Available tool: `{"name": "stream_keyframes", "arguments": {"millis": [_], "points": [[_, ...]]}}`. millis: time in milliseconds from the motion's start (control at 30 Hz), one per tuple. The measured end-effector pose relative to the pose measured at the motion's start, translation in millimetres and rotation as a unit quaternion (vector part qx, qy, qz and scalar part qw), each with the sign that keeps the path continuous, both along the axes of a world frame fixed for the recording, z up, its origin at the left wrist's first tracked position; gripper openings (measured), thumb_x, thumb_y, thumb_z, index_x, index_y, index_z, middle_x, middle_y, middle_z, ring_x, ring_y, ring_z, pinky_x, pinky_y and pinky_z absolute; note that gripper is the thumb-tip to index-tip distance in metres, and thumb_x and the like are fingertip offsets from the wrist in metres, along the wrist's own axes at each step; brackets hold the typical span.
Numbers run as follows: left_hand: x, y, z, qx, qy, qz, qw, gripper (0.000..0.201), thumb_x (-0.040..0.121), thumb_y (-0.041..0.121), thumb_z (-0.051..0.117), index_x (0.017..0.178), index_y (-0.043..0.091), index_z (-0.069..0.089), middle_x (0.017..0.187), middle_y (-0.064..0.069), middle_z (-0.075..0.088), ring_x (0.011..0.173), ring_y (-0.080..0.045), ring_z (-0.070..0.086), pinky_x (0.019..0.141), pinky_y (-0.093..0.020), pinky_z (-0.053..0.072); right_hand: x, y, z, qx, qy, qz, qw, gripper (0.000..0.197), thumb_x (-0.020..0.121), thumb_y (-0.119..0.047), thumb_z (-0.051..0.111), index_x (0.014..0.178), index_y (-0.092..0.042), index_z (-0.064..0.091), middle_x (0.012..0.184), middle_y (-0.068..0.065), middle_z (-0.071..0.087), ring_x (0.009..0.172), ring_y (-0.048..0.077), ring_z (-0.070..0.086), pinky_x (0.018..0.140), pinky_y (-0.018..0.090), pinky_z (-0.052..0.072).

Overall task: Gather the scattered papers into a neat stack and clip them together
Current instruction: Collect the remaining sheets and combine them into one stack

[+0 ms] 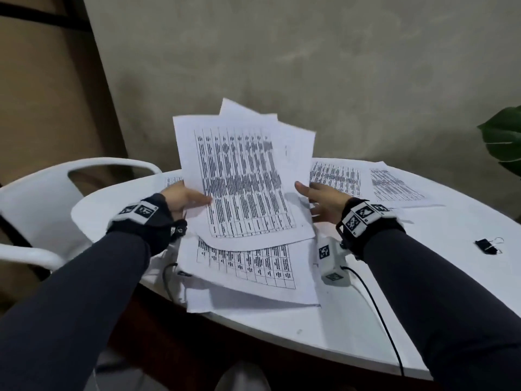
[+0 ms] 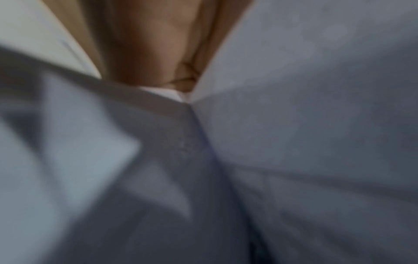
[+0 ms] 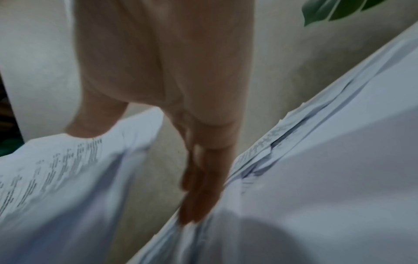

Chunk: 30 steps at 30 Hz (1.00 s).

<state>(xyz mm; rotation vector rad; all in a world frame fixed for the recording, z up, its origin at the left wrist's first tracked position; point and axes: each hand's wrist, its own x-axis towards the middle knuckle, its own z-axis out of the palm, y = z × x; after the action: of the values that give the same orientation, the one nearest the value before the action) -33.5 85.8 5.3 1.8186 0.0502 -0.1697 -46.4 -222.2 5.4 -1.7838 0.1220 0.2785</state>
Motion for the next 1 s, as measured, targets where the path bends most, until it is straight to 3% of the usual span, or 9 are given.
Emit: {"name": "stream_keyframes", "arguments": {"millis": [133,233,367,500,600,767,833,900,1000], "points": [[4.5,-14.9,34.3,-0.064,-0.08,0.01,0.995,0.014,0.08,-0.01,0.06,0.081,0.004,0.061,0.055,0.004,0.071,0.073,-0.019,0.063,0.066,-0.021,0.053,3.1,28.5,25.2,0.077,-0.116,-0.039,0.99,0.027,0.079,-0.008,0.072,0.1,0.0,0.058,0.085,0.006,0.067,0.078,0.017,0.066,0.065,0.017,0.057],[3.8,-29.0,67.1,-0.06,-0.186,0.061,0.979,0.028,0.082,0.008,0.067,0.107,0.0,0.057,0.078,0.002,0.064,0.074,-0.014,0.059,0.058,-0.016,0.048,9.2,42.9,52.0,0.085,-0.232,-0.132,0.96,0.013,0.083,-0.004,0.067,0.09,-0.004,0.056,0.088,0.007,0.064,0.088,0.024,0.064,0.085,0.031,0.055],[-5.2,-41.0,103.9,-0.129,-0.265,0.086,0.952,0.024,0.083,0.013,0.067,0.102,0.008,0.054,0.092,-0.001,0.062,0.077,-0.006,0.06,0.077,-0.02,0.055,11.5,52.7,77.8,0.115,-0.328,-0.163,0.923,0.018,0.088,-0.011,0.063,0.083,-0.02,0.048,0.085,-0.005,0.059,0.081,0.012,0.059,0.076,0.022,0.051],[-7.5,-44.4,87.3,-0.119,-0.258,0.086,0.955,0.061,0.08,0.016,0.07,0.13,-0.002,0.042,0.116,-0.01,0.061,0.102,-0.018,0.058,0.104,-0.034,0.043,10.4,50.4,66.0,0.104,-0.315,-0.141,0.933,0.025,0.077,-0.019,0.075,0.091,-0.015,0.054,0.087,-0.004,0.063,0.088,0.014,0.064,0.083,0.023,0.052],[-5.8,-40.4,52.1,-0.109,-0.218,0.074,0.967,0.069,0.074,0.011,0.075,0.132,-0.002,0.041,0.115,-0.006,0.062,0.106,-0.019,0.06,0.102,-0.034,0.047,4.7,52.8,41.3,0.063,-0.237,-0.094,0.965,0.053,0.056,-0.036,0.085,0.094,-0.014,0.057,0.089,-0.002,0.065,0.094,0.021,0.064,0.096,0.038,0.05],[4.9,-27.1,50.0,-0.069,-0.213,0.068,0.972,0.061,0.076,0.021,0.073,0.126,0.0,0.045,0.114,-0.007,0.063,0.092,-0.013,0.061,0.093,-0.025,0.047,10.0,62.4,46.9,-0.02,-0.19,-0.094,0.977,0.065,0.065,-0.036,0.08,0.103,0.01,0.054,0.088,0.014,0.059,0.084,0.025,0.055,0.093,0.053,0.05],[11.4,-9.6,59.5,-0.071,-0.188,0.022,0.979,0.078,0.069,0.034,0.078,0.132,0.008,0.04,0.129,-0.012,0.058,0.092,-0.016,0.061,0.083,-0.037,0.054,18.7,59.2,60.6,0.042,-0.186,-0.109,0.976,0.036,0.075,-0.01,0.075,0.096,0.01,0.055,0.086,0.017,0.06,0.081,0.029,0.059,0.082,0.043,0.057],[21.6,20.3,54.1,0.019,-0.135,0.016,0.991,0.069,0.081,0.034,0.068,0.138,0.015,0.035,0.138,-0.014,0.049,0.097,-0.018,0.056,0.072,-0.032,0.051,34.1,48.6,66.5,0.066,-0.178,-0.152,0.97,0.028,0.077,0.009,0.068,0.101,0.008,0.051,0.085,0.012,0.06,0.081,0.023,0.062,0.07,0.024,0.058],[29.1,64.9,17.8,0.341,-0.002,-0.006,0.94,0.06,0.088,0.032,0.06,0.141,0.013,0.038,0.143,-0.012,0.045,0.122,-0.027,0.047,0.092,-0.034,0.044,67.3,23.0,46.3,0.005,-0.112,-0.187,0.976,0.07,0.048,-0.014,0.09,0.105,0.01,0.057,0.095,0.017,0.067,0.089,0.027,0.066,0.084,0.036,0.057]]}}
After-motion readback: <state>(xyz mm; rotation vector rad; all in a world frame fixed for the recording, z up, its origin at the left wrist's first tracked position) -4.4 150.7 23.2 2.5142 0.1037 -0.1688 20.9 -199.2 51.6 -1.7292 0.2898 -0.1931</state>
